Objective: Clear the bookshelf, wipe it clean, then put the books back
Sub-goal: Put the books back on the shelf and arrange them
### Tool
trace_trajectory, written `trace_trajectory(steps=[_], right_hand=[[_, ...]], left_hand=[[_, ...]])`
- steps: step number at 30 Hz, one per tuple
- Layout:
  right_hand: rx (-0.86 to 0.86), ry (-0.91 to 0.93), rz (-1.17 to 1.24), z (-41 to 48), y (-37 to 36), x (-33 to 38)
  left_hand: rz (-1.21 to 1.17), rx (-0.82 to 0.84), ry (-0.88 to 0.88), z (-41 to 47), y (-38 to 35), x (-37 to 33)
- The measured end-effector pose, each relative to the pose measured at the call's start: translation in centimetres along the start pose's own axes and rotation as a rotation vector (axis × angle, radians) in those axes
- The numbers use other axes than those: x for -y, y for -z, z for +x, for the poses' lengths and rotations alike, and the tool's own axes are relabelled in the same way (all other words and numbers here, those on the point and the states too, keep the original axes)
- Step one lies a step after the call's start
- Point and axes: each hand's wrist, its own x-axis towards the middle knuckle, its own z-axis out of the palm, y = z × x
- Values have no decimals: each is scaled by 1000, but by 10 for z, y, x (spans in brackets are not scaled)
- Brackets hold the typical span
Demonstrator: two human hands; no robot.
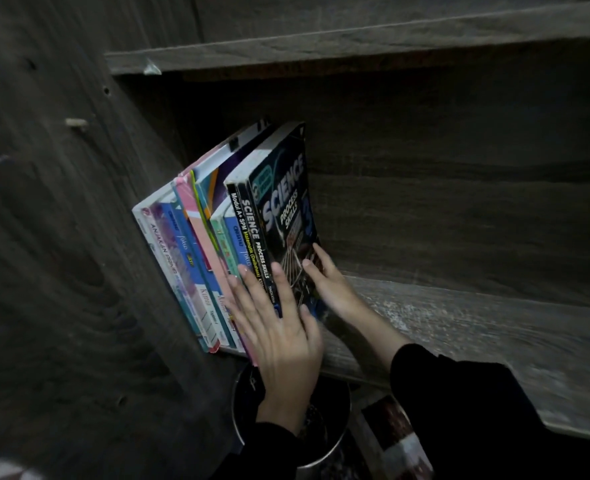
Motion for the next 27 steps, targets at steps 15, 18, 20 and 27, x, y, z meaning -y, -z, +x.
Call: trace_trajectory(steps=[15,18,20,27], right_hand=[[-460,161,128,-149,72,-28],[-561,108,-61,-220,96,-87],[-688,18,-217,-260,114,-134],[-810,-687,-590,-314,183,-244]], left_hand=[[-564,340,-183,-68,34,-59],[-568,475,-219,-115,30,-90],[-553,615,-202,-151,23,-111],[-565,1225,274,-260,-23,-150]])
